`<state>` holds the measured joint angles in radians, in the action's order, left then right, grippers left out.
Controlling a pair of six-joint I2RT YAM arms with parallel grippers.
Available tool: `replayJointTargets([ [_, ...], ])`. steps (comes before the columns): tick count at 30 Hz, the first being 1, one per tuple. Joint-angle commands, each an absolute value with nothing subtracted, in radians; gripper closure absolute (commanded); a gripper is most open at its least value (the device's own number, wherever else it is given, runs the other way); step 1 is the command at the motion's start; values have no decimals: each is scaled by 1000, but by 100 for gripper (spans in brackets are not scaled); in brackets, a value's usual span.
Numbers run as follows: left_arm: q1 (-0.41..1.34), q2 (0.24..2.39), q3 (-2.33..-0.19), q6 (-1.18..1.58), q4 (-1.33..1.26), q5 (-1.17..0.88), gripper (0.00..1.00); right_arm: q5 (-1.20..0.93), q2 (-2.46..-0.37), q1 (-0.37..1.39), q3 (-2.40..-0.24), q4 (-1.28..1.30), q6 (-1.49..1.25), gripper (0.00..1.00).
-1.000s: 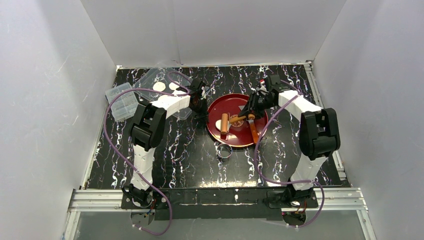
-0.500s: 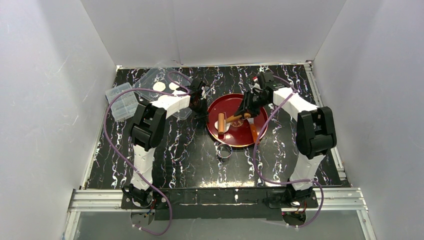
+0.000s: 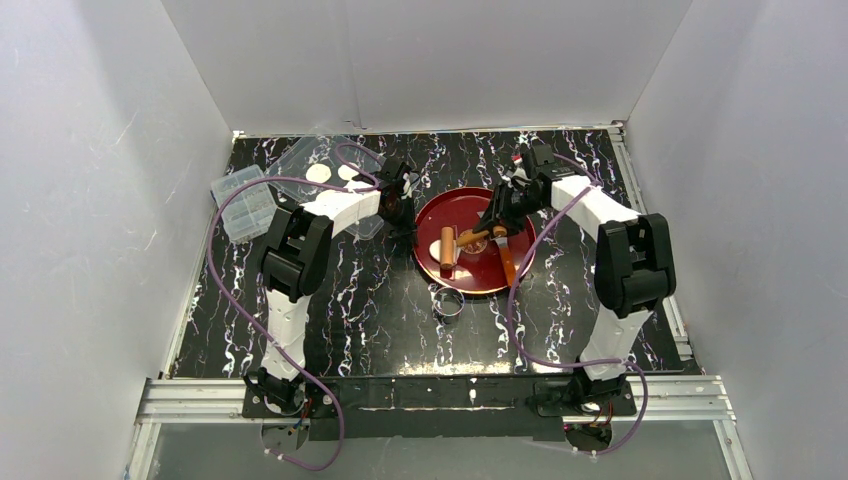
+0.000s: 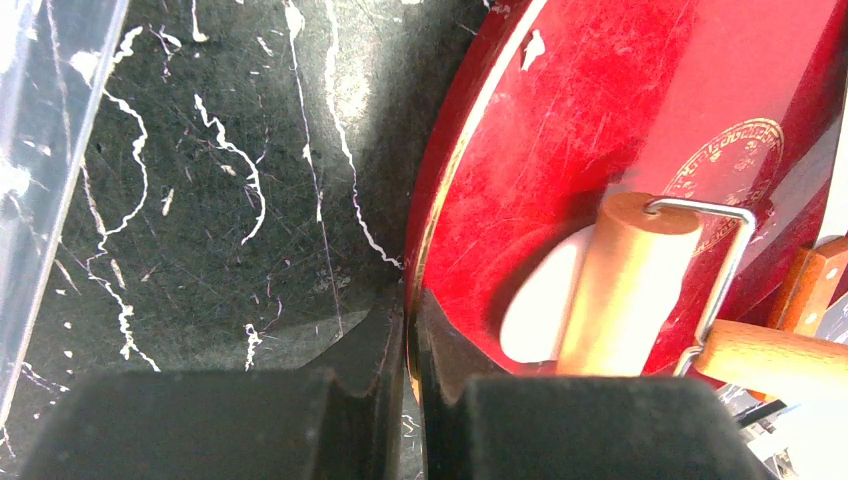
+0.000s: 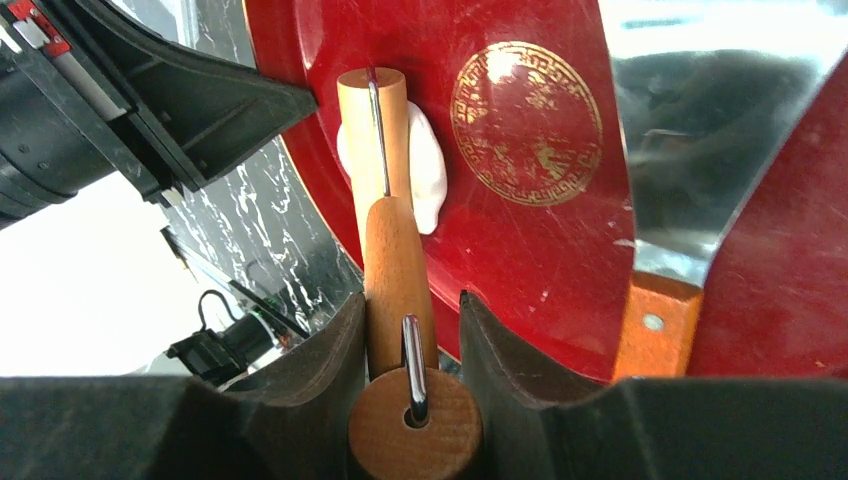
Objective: Roll out the dumpling wrappers from the dough
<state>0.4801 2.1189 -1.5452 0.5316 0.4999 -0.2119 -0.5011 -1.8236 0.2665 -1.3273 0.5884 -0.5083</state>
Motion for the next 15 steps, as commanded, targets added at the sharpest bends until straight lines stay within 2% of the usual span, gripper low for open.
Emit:
replayJointTargets([
  [1, 479, 2102, -1510, 484, 581, -152, 100, -228, -1965, 317, -1331, 720, -467, 99],
  [10, 480, 2098, -1504, 479, 578, -149, 100, -148, -1950, 329, -1379, 809, -389, 99],
  [15, 481, 2098, -1498, 472, 578, -143, 100, -113, -1832, 248, -1245, 797, -350, 99],
])
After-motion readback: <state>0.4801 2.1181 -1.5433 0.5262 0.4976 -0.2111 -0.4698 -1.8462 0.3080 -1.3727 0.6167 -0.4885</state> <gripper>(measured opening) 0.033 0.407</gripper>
